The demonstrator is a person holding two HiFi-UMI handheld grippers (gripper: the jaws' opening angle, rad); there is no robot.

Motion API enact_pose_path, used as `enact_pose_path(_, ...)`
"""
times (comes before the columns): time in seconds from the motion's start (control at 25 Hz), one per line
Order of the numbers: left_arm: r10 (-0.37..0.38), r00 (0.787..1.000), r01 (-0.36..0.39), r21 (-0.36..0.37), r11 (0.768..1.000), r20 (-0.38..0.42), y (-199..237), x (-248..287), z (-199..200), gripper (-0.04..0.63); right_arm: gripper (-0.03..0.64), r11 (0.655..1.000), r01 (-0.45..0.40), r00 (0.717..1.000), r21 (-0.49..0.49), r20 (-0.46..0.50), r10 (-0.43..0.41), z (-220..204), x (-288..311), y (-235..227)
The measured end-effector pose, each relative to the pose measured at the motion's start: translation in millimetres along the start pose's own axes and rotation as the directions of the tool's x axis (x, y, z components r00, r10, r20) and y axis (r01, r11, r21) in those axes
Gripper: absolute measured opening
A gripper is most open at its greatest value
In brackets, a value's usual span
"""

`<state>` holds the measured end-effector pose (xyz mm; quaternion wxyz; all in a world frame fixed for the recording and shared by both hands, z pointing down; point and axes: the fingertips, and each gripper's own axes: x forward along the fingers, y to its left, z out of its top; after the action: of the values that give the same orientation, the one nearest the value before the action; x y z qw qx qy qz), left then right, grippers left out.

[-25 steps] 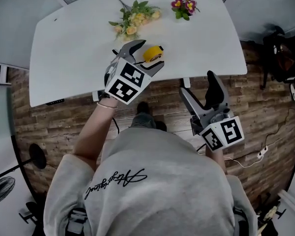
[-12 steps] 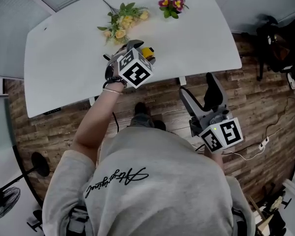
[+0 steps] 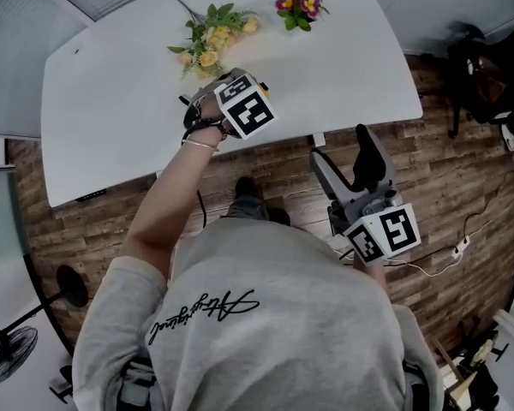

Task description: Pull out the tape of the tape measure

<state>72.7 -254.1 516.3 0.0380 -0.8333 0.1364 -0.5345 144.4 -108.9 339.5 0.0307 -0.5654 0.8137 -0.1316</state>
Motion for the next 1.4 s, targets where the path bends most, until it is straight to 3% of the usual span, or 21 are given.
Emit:
enact_pose_path(0.12,-0.058,0.998,0.058,-0.006,0.998,-0.019,-8.3,4.5,-2.7,0.202,0.382,1.000,-0.001,1.000,0.002,-0.002,0.001,-0.1,2.3,1.5)
enact_pose_path(0.28,-0.075,0.997,0.075,-0.038,0.996,0.017,-8.4,4.7,-0.4,0.192,0.373,1.000,-0.005,1.000,0.006,-0.007,0.005,-4.3,6.7,3.3)
enact_pose_path(0.44,-0.095,0.994,0.096,-0.012,0.995,0.059,-13.0,0.7,0.3,0.186,0.368,1.000,-0.015,1.000,0.005,-0.010,0.015,-5.9,13.6,7.1)
enact_pose_path(0.72,-0.083,0.965,0.090,-0.017,0.996,0.250,-14.4,-15.8,0.2,0.183,0.360,0.999,-0.037,0.999,-0.009,-0.013,0.037,-3.4,33.5,14.1)
enact_pose_path(0.92,-0.040,0.909,0.075,-0.069,0.995,0.414,-4.2,-27.3,2.4,0.179,0.359,0.998,-0.061,0.998,-0.020,-0.027,0.060,-3.9,53.1,23.5)
enact_pose_path(1.12,0.019,0.823,0.045,-0.099,0.994,0.567,12.2,-48.2,13.4,0.178,0.357,0.997,-0.068,0.997,-0.032,-0.042,0.067,-5.7,70.0,28.1)
enact_pose_path(1.28,0.049,0.743,0.051,-0.129,0.990,0.668,18.4,-59.4,19.8,0.178,0.357,0.998,-0.059,0.997,-0.037,-0.053,0.057,-8.6,83.5,26.6)
enact_pose_path(1.4,0.056,0.706,0.049,-0.127,0.991,0.706,18.4,-59.0,17.0,0.178,0.350,0.997,-0.057,0.996,-0.045,-0.074,0.054,-14.4,94.7,25.1)
